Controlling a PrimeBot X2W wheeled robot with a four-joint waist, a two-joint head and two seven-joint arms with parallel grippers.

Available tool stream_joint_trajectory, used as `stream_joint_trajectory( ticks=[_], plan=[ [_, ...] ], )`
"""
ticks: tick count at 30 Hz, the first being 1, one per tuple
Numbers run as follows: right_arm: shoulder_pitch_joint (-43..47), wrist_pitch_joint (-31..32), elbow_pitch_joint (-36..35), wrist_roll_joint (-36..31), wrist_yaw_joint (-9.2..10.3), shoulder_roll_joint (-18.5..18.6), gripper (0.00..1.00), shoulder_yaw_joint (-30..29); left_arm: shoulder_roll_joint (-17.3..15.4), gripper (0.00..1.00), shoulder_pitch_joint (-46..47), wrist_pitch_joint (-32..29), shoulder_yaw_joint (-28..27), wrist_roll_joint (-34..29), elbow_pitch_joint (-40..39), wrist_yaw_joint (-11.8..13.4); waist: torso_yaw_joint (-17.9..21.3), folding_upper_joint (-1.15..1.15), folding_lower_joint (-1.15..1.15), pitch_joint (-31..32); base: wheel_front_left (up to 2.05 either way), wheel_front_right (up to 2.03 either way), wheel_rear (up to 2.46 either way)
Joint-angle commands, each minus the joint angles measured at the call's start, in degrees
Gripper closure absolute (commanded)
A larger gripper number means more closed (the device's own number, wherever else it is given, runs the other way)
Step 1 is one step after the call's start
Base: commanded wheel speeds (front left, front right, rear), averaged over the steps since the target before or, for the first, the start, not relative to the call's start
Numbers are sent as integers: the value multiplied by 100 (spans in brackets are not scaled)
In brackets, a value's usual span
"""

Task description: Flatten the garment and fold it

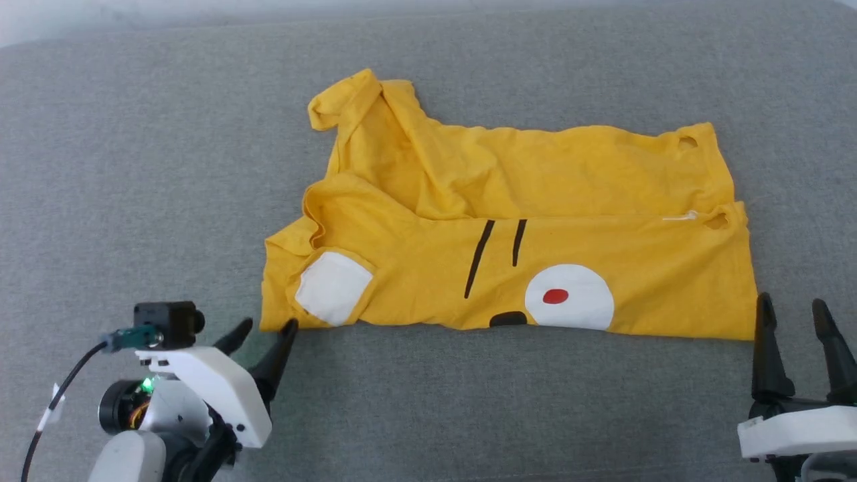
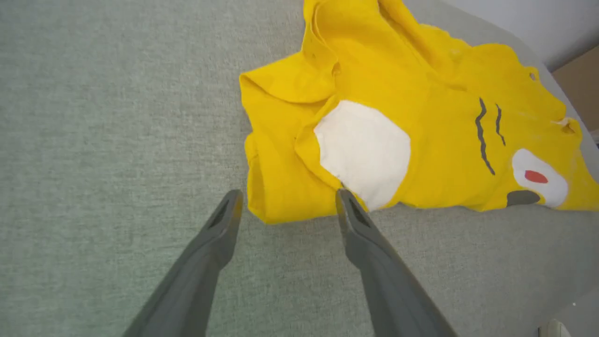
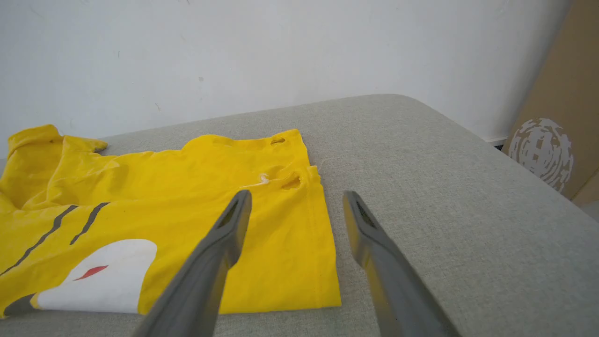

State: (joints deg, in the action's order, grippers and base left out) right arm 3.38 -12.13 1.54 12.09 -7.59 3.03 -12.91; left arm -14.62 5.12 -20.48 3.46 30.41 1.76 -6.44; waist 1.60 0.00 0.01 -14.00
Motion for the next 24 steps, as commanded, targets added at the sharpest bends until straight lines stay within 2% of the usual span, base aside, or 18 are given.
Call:
stream_joint_trajectory(
  ticks=[1, 5, 13, 14, 15, 16, 24],
  plan=[
    [-80, -2, 37, 14, 10, -14, 0, 13, -94, 0, 98, -340, 12, 82, 75, 82, 66, 0, -1, -48, 0, 0, 0],
    [-89, 4, 94, 23, 10, -15, 0, -1, -125, 0, 187, -775, -55, 278, 148, 225, 144, 0, -1, -83, 0, 0, 0],
    [-123, 7, 142, 40, 10, -15, 0, -23, -39, 0, 313, -831, -122, 526, 316, 247, 262, 0, -1, -156, 0, 0, 0],
    [-128, 6, 144, 42, 10, -15, 0, -30, -27, 15, 326, -834, -111, 556, 346, 231, 266, 0, -1, -167, 0, 0, 0],
    [-133, 5, 144, 44, 10, -15, 0, -37, -19, 71, 347, -809, -101, 579, 367, 208, 268, 0, -1, -179, 0, 0, 0],
    [-140, 3, 144, 44, 10, -15, 0, -45, -13, 100, 369, -770, -91, 599, 387, 182, 269, 0, -1, -193, 0, 0, 0],
    [-197, 11, 143, 24, 10, -15, 0, -111, -28, 100, 443, -587, 30, 726, 482, 36, 238, 0, -1, -262, 0, 0, 0]
  ],
)
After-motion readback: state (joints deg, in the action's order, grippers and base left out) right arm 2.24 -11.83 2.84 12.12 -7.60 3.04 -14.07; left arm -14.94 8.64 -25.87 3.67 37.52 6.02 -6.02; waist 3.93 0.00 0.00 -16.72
